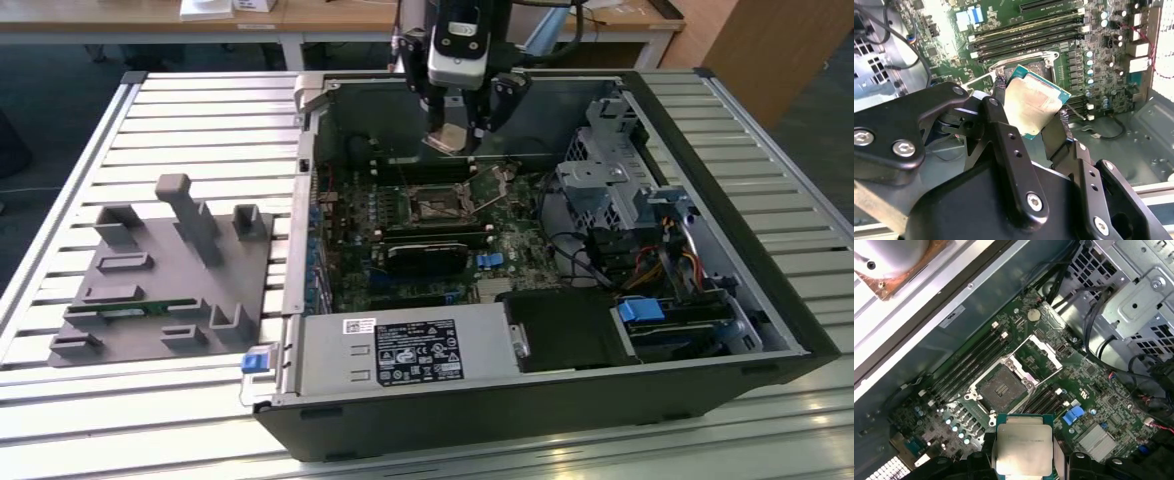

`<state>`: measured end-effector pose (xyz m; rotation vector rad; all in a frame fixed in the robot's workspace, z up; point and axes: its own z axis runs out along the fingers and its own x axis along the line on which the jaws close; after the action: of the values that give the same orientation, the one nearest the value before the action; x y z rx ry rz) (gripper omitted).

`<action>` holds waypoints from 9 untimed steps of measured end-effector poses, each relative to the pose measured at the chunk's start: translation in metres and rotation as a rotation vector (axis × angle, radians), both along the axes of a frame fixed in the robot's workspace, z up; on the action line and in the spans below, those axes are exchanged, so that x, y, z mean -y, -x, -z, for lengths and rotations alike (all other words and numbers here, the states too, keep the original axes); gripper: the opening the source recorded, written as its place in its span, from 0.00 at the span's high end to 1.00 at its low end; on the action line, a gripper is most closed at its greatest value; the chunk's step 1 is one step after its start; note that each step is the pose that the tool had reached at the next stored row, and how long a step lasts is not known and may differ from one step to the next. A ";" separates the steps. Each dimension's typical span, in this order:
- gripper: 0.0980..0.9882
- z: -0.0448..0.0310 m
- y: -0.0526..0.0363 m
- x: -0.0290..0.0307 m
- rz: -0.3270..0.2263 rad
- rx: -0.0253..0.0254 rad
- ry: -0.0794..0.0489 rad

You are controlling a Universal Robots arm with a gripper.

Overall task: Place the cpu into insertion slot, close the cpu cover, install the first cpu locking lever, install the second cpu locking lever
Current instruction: 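Place the cpu into insertion slot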

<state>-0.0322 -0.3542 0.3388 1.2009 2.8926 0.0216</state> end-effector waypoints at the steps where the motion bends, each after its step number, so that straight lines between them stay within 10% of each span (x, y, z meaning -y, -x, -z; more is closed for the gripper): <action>1: 0.51 0.0008 0.0000 0.0000 0.014 0.0000 0.000; 9: 0.51 0.0072 0.0001 0.0000 0.096 0.0002 0.000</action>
<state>-0.0323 -0.3543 0.3316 1.3381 2.8308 0.0208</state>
